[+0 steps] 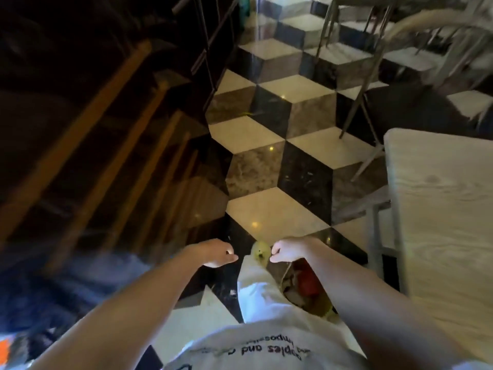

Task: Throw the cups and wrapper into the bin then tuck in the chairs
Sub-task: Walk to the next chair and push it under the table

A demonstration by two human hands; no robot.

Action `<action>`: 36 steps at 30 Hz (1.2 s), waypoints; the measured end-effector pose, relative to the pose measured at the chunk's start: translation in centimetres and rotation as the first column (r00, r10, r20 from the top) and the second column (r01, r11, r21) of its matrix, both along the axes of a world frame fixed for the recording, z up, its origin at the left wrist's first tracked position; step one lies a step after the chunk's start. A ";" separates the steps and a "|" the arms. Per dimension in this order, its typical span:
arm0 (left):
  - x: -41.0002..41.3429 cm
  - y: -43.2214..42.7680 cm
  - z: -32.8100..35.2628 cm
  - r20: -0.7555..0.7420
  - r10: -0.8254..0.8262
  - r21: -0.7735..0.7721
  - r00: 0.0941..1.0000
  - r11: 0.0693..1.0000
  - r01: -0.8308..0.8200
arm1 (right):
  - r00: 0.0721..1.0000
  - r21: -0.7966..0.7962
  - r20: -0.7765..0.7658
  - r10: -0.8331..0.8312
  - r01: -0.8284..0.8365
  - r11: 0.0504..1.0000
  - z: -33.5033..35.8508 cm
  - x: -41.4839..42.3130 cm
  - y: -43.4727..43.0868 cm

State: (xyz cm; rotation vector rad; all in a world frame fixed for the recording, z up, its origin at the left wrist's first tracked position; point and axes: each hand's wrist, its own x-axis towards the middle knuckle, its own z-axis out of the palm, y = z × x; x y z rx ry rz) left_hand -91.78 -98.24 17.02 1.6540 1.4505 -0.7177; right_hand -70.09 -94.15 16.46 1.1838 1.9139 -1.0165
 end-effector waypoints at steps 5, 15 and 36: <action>-0.6 11.3 -0.9 -0.016 -0.113 -0.054 0.993 0.992 0.112 | 0.992 -0.036 -0.017 -0.125 0.125 0.992 -3.1 -0.6 9.1; 2.4 31.1 0.6 0.025 -0.166 0.022 0.986 0.986 0.166 | 0.970 -0.056 0.056 -0.235 0.238 0.970 -1.3 2.1 26.0; 11.7 78.3 -0.8 0.013 -0.405 -0.097 0.914 0.909 0.404 | 0.839 -0.112 0.032 -0.543 0.543 0.832 -3.0 9.8 64.1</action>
